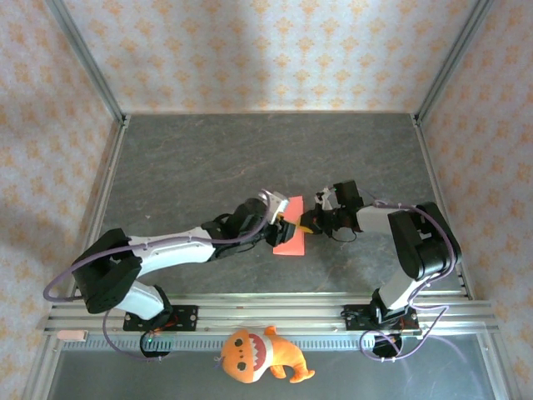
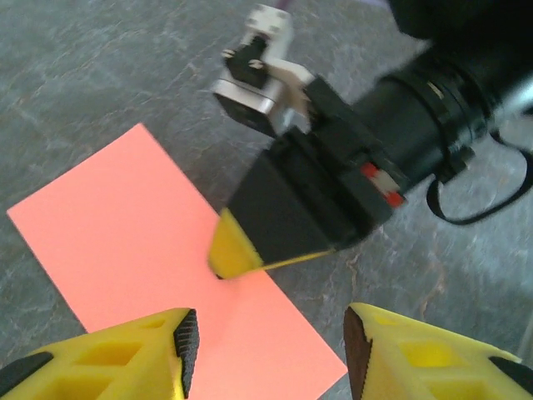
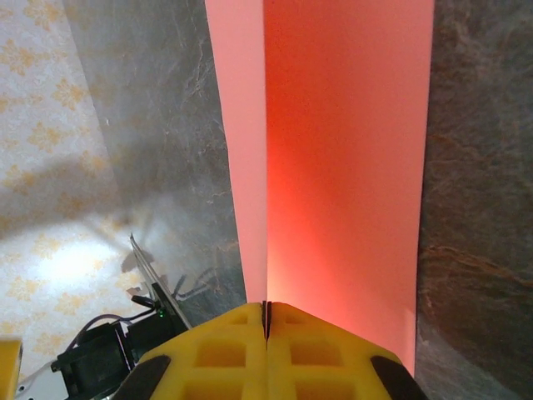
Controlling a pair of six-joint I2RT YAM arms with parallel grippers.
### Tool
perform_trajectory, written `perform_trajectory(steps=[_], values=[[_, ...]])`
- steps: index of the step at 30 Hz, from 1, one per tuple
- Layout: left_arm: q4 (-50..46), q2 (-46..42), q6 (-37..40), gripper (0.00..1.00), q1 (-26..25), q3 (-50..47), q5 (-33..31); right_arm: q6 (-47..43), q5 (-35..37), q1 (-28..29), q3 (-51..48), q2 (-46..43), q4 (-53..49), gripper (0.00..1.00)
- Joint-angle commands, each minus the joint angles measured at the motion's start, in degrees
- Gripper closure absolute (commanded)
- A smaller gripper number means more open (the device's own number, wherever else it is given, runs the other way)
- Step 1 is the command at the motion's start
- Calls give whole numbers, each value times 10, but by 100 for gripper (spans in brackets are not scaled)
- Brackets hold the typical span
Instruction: Fold a paper plane with a square sheet of paper (pick it up from the middle)
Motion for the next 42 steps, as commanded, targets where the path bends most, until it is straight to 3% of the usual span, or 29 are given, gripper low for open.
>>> perform_trajectory(steps=[1,10,19,28,36,42], values=[[-76,26,129,47,-50,22,-114,9,5,-2,14,1,7,97],[-102,97,196,31,-147,52,-243,28,9,-2,8,5,20,97],[-72,150,218,26,-172,70,-302,22,8,-2,10,12,11,97],[-20,186,246,29,-181,69,-400,9,7,-2,11,9,-3,96],[-15,202,268,41,-188,76,-409,9,11,-2,14,7,-8,96],[-14,206,274,42,-191,68,-412,10,14,-2,14,1,-11,96]])
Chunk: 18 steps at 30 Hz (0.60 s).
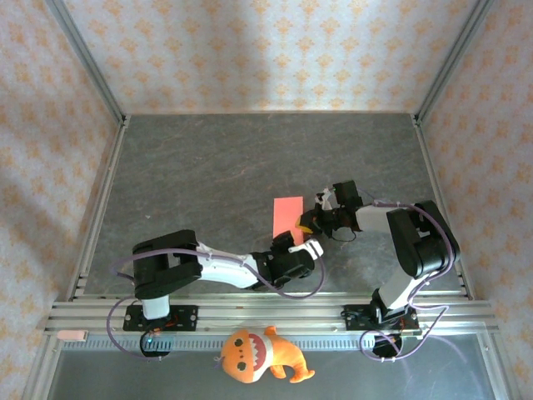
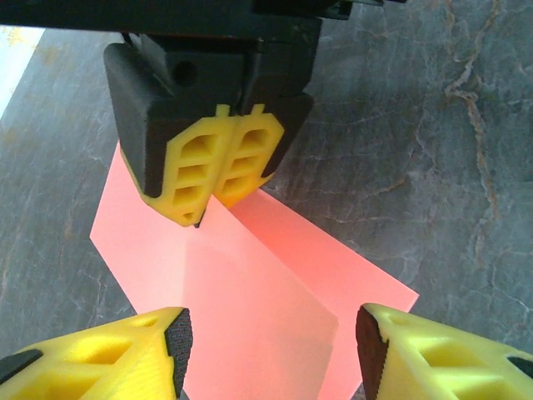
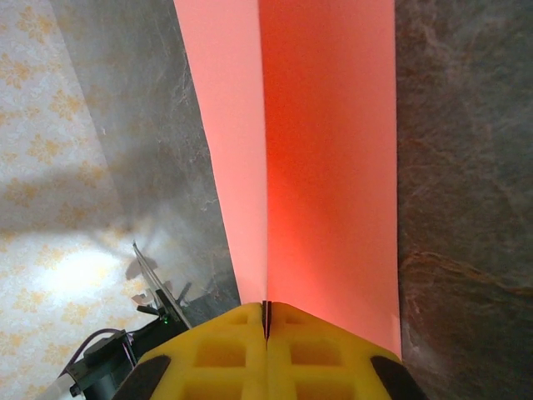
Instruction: Fold a paper plane with a square sheet of paper (pick it up from the middle)
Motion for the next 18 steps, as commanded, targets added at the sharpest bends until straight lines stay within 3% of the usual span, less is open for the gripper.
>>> perform_trajectory(steps=[1,7,15,18], values=[[12,3,12,44,-4,-1,-27,-8,10,-2,12,-9,-10,96],[16,-4,12,67,-5,-1,-37,-5,9,-2,7,-11,-5,95],[19,-8,3,84,-6,-6,-38,-1,9,-1,11,-17,-6,92],[17,-17,-11,93,-6,-7,-35,-2,21,-3,8,-31,-11,85]])
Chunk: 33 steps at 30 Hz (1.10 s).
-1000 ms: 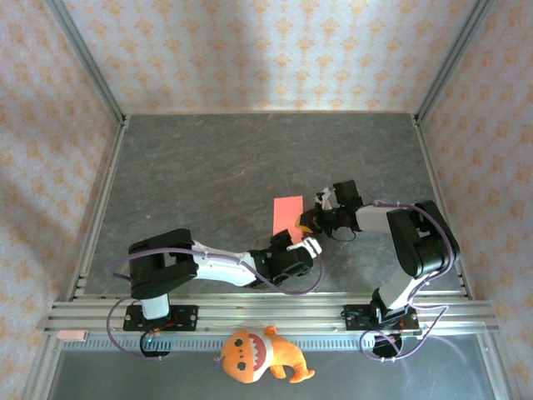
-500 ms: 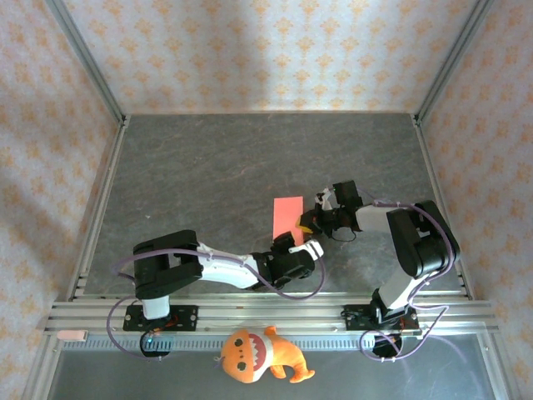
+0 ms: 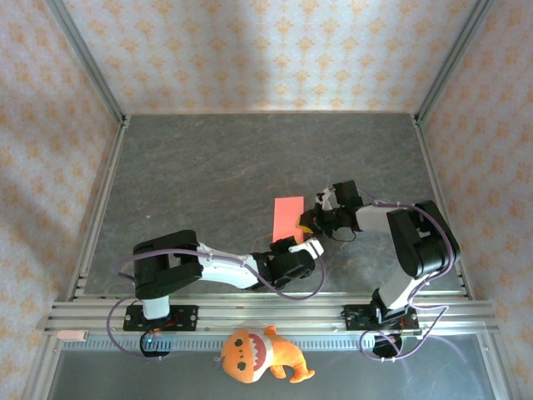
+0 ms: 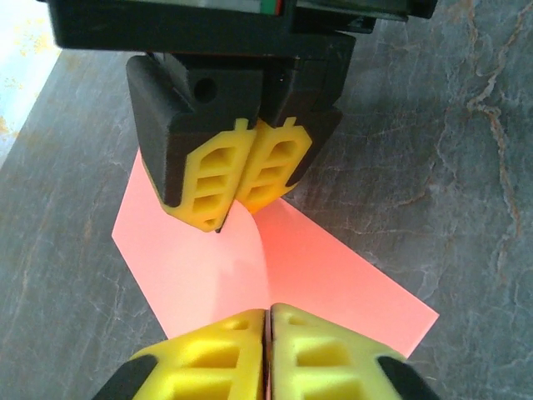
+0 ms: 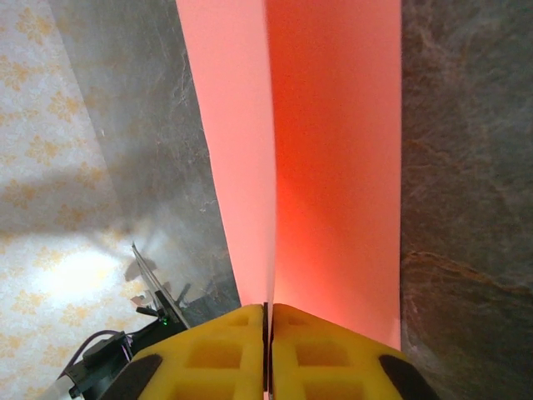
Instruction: Fold a paper plane with a square sheet of paper (pick it up from the middle)
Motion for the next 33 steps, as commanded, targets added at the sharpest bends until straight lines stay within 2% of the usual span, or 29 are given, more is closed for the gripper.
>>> perform_trajectory(steps=[1,5,9,11,14,17,22,33], values=[[2,-20,-20,98,-4,-7,-15,-2,27,-4,3,-37,-13,80],[-11,-29,-54,100,7,-9,4,12,100,-27,-43,-100,-13,70],[-8,-54,-102,100,29,-22,73,17,215,-55,-86,-182,-29,65],[-3,-66,-120,100,44,-31,103,9,247,-56,-103,-222,-21,65],[-3,-87,-140,100,76,-39,189,23,283,-56,-127,-281,-6,62],[-6,-98,-155,100,104,-36,272,21,277,-56,-131,-309,-12,60],[-11,-94,-177,100,149,-19,389,20,242,-56,-122,-292,-38,60],[-1,-63,-245,100,203,8,503,34,161,-55,-131,-278,-15,64]])
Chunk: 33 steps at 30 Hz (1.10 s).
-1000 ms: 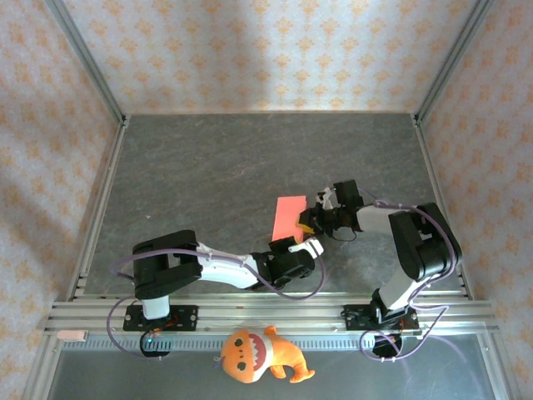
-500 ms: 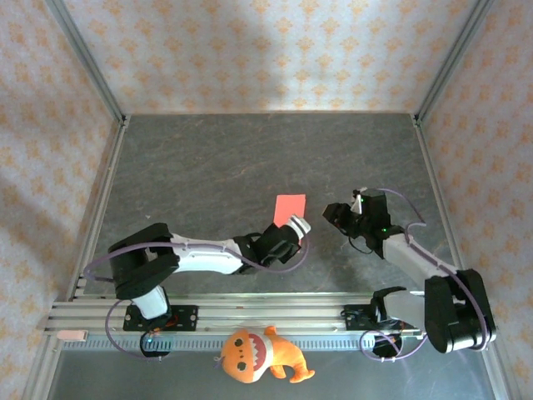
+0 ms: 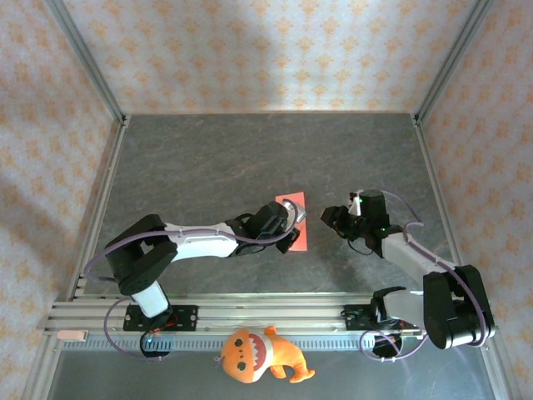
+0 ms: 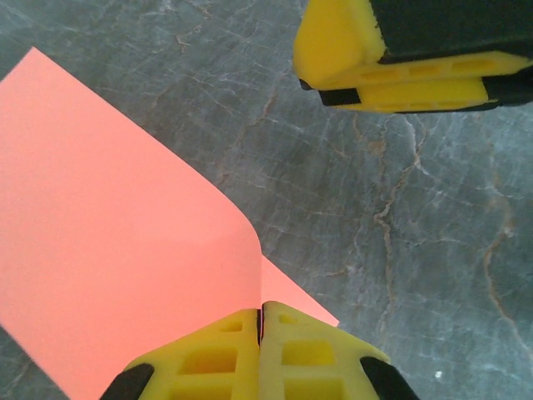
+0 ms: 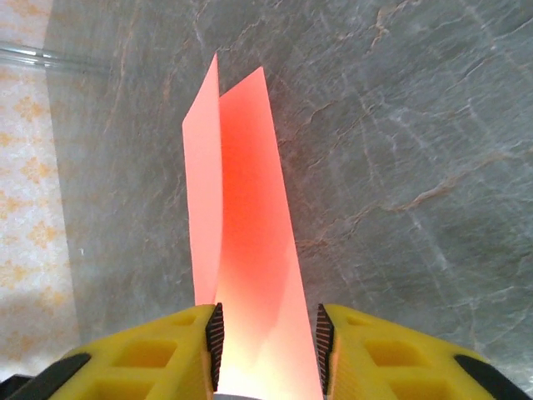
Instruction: Fold a paper plane with a square sheet of paper (pick it up from the middle)
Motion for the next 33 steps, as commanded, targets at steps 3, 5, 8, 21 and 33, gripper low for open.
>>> perform_trajectory(steps=[3,5,8,21,33], values=[[23,16,-67,100,27,13,86,18,-35,3,-9,-5,10,69],[44,17,-94,100,35,9,103,25,-37,6,-11,-4,8,75],[72,17,-142,100,44,5,107,25,-39,12,-11,3,-2,83],[129,37,-238,100,45,-24,109,66,-25,94,-8,63,53,97],[71,47,-189,97,45,-7,101,59,41,126,0,144,32,100]])
